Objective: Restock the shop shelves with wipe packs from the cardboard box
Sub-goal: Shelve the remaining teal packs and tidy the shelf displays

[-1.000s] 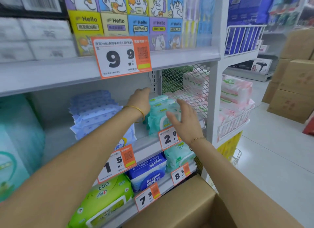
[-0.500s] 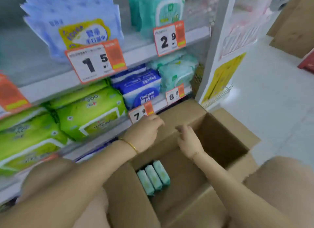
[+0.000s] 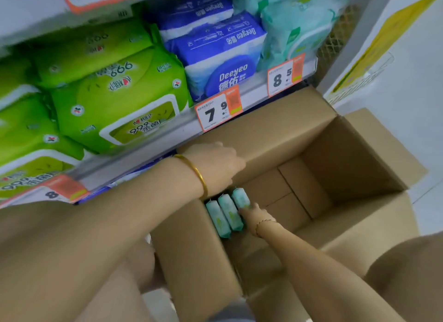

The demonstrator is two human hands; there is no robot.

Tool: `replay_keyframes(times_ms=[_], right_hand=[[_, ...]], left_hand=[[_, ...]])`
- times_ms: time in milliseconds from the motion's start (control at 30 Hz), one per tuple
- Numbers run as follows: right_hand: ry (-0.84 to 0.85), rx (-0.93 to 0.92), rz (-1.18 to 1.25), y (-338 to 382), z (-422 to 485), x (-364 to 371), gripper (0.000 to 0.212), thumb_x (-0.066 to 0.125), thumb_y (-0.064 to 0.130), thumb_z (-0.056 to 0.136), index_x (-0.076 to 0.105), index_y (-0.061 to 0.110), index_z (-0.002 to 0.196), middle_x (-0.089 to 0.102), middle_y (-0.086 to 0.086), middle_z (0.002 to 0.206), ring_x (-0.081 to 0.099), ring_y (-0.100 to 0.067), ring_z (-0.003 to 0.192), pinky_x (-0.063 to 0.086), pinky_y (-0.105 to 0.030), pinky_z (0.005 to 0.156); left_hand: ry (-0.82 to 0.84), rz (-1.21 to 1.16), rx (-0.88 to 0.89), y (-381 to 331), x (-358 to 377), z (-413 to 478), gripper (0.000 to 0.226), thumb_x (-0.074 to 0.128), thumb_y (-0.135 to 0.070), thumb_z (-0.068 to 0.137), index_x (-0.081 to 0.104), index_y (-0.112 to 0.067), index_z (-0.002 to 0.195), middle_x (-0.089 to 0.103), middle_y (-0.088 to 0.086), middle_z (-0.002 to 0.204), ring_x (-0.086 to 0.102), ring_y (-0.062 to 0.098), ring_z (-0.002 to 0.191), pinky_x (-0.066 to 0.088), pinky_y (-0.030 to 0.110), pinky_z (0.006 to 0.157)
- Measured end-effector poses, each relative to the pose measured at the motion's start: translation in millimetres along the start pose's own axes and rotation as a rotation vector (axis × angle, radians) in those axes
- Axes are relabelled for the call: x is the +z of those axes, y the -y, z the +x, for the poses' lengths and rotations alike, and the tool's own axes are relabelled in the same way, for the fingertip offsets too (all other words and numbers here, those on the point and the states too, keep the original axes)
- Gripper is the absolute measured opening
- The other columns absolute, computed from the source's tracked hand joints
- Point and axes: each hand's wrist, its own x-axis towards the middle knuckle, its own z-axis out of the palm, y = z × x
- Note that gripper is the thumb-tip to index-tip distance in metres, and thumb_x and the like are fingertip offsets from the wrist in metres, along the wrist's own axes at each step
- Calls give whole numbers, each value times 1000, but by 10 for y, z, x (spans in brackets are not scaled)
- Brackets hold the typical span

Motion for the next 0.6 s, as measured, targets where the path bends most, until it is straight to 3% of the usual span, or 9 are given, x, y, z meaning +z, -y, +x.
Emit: replay_keyframes(times_ms=[100, 200, 300, 467, 600], right_hand=[[13, 75, 72, -16, 65, 18, 45, 52, 19, 91, 41, 22, 134, 21, -11, 147, 40, -34, 123, 44, -43, 100], [12, 45, 242, -26, 108, 13, 34, 53, 19, 89, 48, 30, 122, 27, -8, 141, 42, -33, 121, 44, -40, 101], [-25, 41, 232, -61, 105, 12, 46, 56, 21, 88, 48, 29, 133, 30, -11, 142, 42, -34, 124, 41, -38, 103], [-85, 101, 262, -85, -134, -238, 43, 43, 20, 92, 45, 18, 135, 32, -14, 131, 55, -32, 101, 50, -36, 92], [-26, 153, 573, -147, -558, -753, 35, 45, 31, 94, 52, 8, 119, 56, -17, 111, 64, -32, 91, 57, -39, 78]], left_hand=[[34, -24, 1, -1, -18, 11, 35, 43, -25, 97, 43, -17, 130, 48, 7, 128, 44, 27, 118, 45, 42, 91], [46, -37, -1, -6, -31, 35, 35, 43, -25, 97, 43, -18, 131, 48, 6, 128, 45, 26, 118, 46, 43, 92], [37, -31, 7, -9, -32, 50, 35, 43, -24, 97, 43, -17, 132, 49, 7, 128, 45, 27, 117, 45, 44, 93], [65, -28, 22, -61, -13, 86, 36, 44, -23, 97, 44, -16, 132, 51, 9, 126, 51, 28, 112, 48, 42, 89], [129, -116, 43, -158, -20, 115, 45, 49, -31, 95, 40, -15, 136, 50, 9, 130, 53, 26, 114, 48, 40, 93]])
